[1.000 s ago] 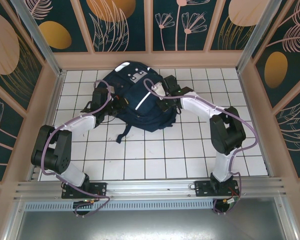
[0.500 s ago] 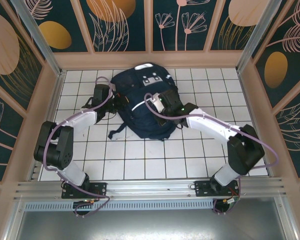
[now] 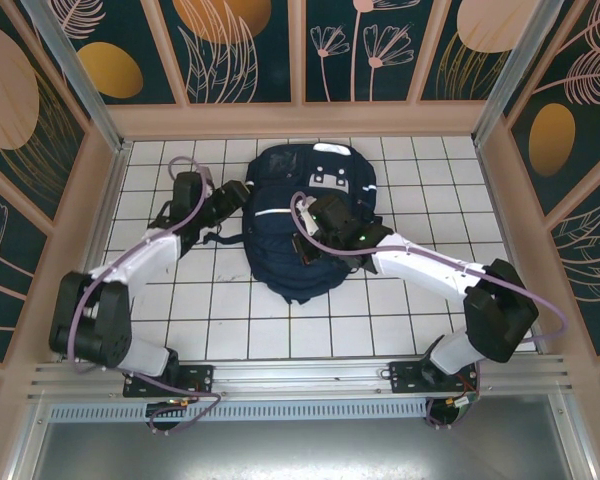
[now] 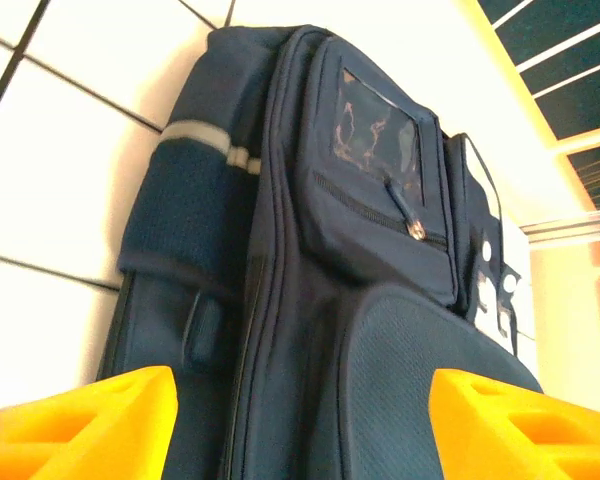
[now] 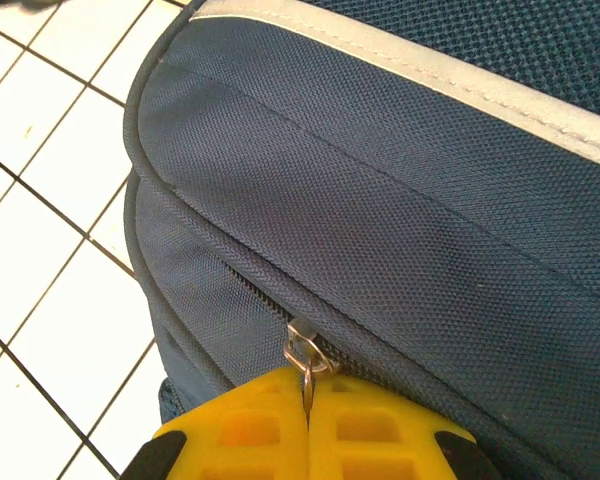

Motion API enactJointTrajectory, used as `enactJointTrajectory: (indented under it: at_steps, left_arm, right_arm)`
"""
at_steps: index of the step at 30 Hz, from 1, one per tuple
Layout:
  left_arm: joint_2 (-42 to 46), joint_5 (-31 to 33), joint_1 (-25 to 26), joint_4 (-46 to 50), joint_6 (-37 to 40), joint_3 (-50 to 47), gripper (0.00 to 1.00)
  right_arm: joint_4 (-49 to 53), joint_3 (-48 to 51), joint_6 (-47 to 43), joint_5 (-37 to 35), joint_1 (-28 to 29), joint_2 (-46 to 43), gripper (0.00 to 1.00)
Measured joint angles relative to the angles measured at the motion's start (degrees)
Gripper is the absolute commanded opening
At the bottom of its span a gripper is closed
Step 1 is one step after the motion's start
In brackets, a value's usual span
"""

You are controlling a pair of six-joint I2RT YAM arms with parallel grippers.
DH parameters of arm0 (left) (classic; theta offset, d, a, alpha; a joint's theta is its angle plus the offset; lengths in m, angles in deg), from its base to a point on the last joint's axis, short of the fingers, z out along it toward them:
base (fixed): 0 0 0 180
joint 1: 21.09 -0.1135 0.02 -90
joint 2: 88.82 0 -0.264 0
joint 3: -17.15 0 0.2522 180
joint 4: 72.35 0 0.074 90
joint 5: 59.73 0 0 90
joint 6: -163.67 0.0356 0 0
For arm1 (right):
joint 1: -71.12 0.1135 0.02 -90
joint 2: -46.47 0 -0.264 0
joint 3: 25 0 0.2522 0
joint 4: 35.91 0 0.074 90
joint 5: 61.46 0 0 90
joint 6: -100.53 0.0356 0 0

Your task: Pack the student bag

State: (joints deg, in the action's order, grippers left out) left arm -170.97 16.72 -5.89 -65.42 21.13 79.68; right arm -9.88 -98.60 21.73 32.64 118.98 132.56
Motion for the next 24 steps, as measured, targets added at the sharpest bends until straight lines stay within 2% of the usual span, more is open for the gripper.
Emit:
enactJointTrajectory:
  at_steps: [4, 9, 16, 21, 24]
  left_arm:
    - [5.9, -3.7, 0.8, -4.8, -7.0, -8.2, 0.63]
    - [7.3, -6.2, 4.5, -8.9, -14.4, -13.5, 0.48]
    - [6.8, -7.0, 6.2, -14.5, -20.2, -14.8, 0.38]
    - [4.0, -7.1, 6.4, -17.5, -22.8, -15.1, 0.35]
    - [3.3, -7.0, 6.5, -18.5, -23.5, -15.1, 0.26]
  right_arm:
    - [-1.2, 0.0, 1.7, 0.1, 0.4, 1.6, 0.0]
    - [-1.4, -0.4, 2.9, 0.1, 0.6, 2.1, 0.0]
    - [-1.4, -0.6, 4.0, 0.0, 0.6, 2.2, 0.0]
    - [-1.4, -0.6, 4.2, -0.5, 0.6, 2.2, 0.0]
    - [-1.3, -0.6, 4.2, -1.4, 0.5, 2.2, 0.0]
